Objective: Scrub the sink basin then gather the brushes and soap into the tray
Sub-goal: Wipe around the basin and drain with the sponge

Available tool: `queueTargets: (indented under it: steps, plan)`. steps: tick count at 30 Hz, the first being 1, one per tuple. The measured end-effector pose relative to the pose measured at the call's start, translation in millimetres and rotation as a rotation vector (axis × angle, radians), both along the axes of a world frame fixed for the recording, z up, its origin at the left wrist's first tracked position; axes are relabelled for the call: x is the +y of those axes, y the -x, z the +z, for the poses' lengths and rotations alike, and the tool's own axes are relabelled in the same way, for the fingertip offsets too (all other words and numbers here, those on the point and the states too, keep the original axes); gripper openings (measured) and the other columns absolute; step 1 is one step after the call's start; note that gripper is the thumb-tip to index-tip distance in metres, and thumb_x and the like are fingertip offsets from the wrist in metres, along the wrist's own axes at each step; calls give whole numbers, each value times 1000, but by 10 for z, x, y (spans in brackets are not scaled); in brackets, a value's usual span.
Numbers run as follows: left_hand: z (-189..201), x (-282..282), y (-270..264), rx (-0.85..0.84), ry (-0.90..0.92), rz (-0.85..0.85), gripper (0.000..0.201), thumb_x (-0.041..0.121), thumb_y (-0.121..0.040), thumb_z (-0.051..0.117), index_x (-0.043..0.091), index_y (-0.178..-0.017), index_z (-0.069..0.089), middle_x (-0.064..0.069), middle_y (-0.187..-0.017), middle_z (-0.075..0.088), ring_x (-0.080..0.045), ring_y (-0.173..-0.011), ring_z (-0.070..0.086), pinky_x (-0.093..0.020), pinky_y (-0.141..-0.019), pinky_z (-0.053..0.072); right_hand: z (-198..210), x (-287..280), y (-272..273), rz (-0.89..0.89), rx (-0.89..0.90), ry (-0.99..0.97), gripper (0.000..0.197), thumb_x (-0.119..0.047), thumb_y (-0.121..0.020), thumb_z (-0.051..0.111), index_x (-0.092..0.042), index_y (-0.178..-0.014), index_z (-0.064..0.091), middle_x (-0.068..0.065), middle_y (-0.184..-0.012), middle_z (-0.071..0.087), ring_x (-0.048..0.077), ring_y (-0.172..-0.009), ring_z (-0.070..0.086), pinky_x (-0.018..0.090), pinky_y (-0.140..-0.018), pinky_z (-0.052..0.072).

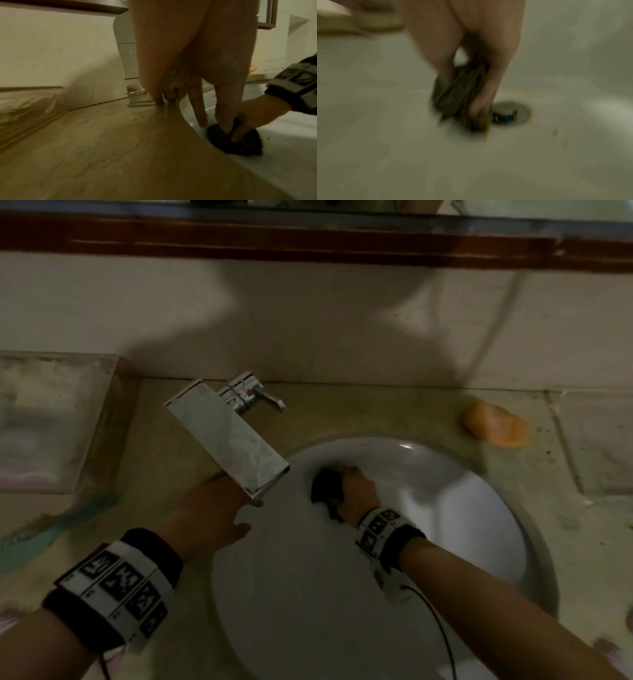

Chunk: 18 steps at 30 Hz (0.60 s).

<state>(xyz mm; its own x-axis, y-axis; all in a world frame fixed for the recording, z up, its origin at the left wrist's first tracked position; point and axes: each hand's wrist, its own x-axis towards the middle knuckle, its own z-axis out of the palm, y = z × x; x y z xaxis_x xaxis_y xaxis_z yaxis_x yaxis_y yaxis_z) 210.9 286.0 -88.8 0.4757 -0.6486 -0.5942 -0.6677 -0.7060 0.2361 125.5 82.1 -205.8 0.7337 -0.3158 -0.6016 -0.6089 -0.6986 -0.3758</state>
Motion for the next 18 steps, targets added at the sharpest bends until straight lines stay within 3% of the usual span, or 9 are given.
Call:
queueTargets:
  steps: [3,6,9,13,15,18]
  plan:
    - [9,6,-23,-1,-9,-7,47,37,-95,49,29,-140,38,7,-156,21,-11,-144,19,-20,-116,16,-37,6,-74,-368,-65,-29,58,-28,-89,60,1,-135,39,19,-133,50,35,-117,55,39,-99,46]
    - [61,-23,-13,8,-63,5,46,37,-95,49,30,-139,38,6,-154,24,-12,-143,22,-20,-114,18,-35,21,-54,-533,-33,-41,57,-28,-91,58,4,-134,38,21,-137,44,34,-123,49,38,-105,41]
    - [135,-59,20,-18,-85,-14,45,36,-96,46,30,-140,37,2,-153,27,-15,-141,25,-20,-112,20,64,-34,-18,-661,-25,-79,49,-26,-89,59,1,-127,47,19,-129,54,33,-118,54,36,-99,44]
    - [186,-68,70,-11,-71,-9,45,33,-96,48,26,-140,40,2,-155,22,-14,-142,22,-17,-111,17,469,-191,132,-579,-2,-90,52,-36,-92,55,0,-129,46,18,-126,57,34,-113,57,34,-88,47]
    - [170,-75,117,-32,-76,-3,45,33,-95,49,25,-139,41,0,-155,21,-17,-142,23,-19,-113,19,730,-273,248,-554,-17,-84,56,-32,-90,58,1,-131,40,20,-129,53,34,-115,55,33,-82,45]
    - [175,-129,284,-7,21,26,41,29,-94,53,21,-134,47,-1,-159,14,-20,-144,22,-26,-116,20,1097,-374,495,-429,-48,-40,51,-23,-88,63,0,-129,42,20,-128,53,34,-116,53,37,-86,45]
